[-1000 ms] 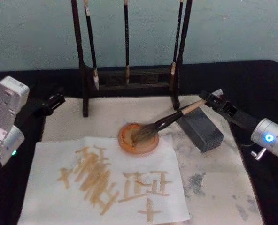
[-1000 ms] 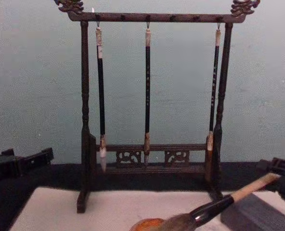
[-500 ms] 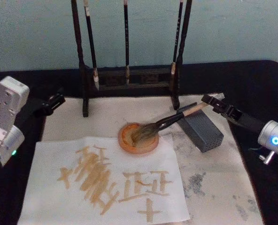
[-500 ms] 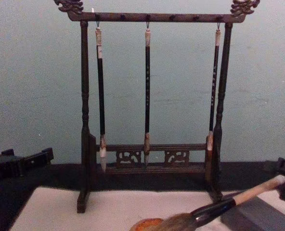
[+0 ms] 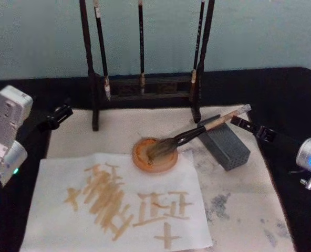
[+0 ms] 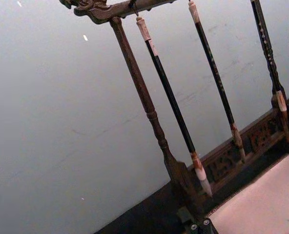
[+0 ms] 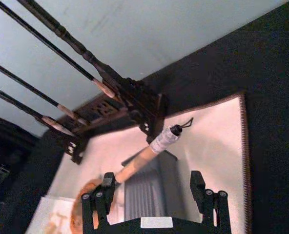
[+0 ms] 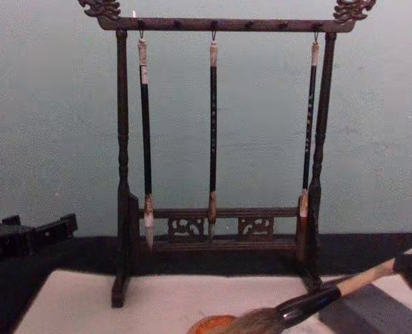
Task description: Pick up the brush from the inkstone, write on the paper, then place the brush back to its original position.
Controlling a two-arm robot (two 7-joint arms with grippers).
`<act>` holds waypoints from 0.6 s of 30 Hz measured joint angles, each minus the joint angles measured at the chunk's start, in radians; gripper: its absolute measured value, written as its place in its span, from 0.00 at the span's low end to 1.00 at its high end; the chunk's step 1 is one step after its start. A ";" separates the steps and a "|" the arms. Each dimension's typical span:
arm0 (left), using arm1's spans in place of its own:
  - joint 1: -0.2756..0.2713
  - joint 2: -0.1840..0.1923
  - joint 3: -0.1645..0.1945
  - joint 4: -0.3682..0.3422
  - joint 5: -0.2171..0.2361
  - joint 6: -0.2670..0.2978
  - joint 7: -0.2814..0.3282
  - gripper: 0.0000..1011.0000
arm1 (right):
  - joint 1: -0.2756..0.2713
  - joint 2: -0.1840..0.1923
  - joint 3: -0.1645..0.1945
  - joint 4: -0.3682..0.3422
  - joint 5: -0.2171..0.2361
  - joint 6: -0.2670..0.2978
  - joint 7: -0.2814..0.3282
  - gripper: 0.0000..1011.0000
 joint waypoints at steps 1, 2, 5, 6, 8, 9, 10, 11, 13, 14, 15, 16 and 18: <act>0.000 0.000 0.000 0.000 0.000 0.000 0.000 0.99 | -0.003 0.005 0.000 -0.010 -0.005 -0.001 -0.010 0.99; 0.000 0.000 0.000 0.000 0.000 0.000 0.000 0.99 | -0.007 0.012 0.000 -0.021 -0.010 -0.002 -0.018 0.99; 0.000 0.000 0.000 0.000 0.000 0.000 0.000 0.99 | -0.027 0.037 0.004 -0.068 -0.038 -0.014 -0.054 0.99; 0.000 0.000 0.000 0.000 0.000 0.000 0.000 0.99 | -0.033 0.043 0.007 -0.079 -0.046 -0.018 -0.063 0.99; 0.000 0.000 0.000 0.000 0.000 0.000 0.000 0.99 | -0.052 0.064 0.015 -0.119 -0.070 -0.033 -0.087 0.99; 0.000 0.000 0.000 0.000 0.000 0.000 0.000 0.99 | -0.058 0.071 0.017 -0.132 -0.080 -0.039 -0.095 0.99; 0.000 0.000 0.000 0.000 0.000 0.000 0.000 0.99 | -0.070 0.085 0.020 -0.156 -0.098 -0.048 -0.110 0.99; 0.000 0.000 0.000 0.000 0.000 0.000 0.000 0.99 | -0.070 0.085 0.020 -0.156 -0.098 -0.048 -0.110 0.99; 0.000 0.000 0.000 0.000 0.000 0.000 0.000 0.99 | -0.087 0.107 0.022 -0.196 -0.133 -0.062 -0.129 0.99; 0.000 0.000 0.000 0.000 0.000 0.000 0.000 0.99 | -0.097 0.122 0.022 -0.222 -0.161 -0.072 -0.141 0.99; 0.000 0.000 0.000 0.000 0.000 0.000 0.000 0.99 | -0.102 0.128 0.022 -0.234 -0.176 -0.078 -0.146 0.99; 0.000 0.000 0.000 0.000 0.000 0.000 0.000 0.99 | -0.108 0.137 0.022 -0.248 -0.194 -0.084 -0.151 0.99; 0.000 0.000 0.000 0.000 0.000 0.000 0.000 0.99 | -0.124 0.160 0.019 -0.287 -0.248 -0.107 -0.159 0.99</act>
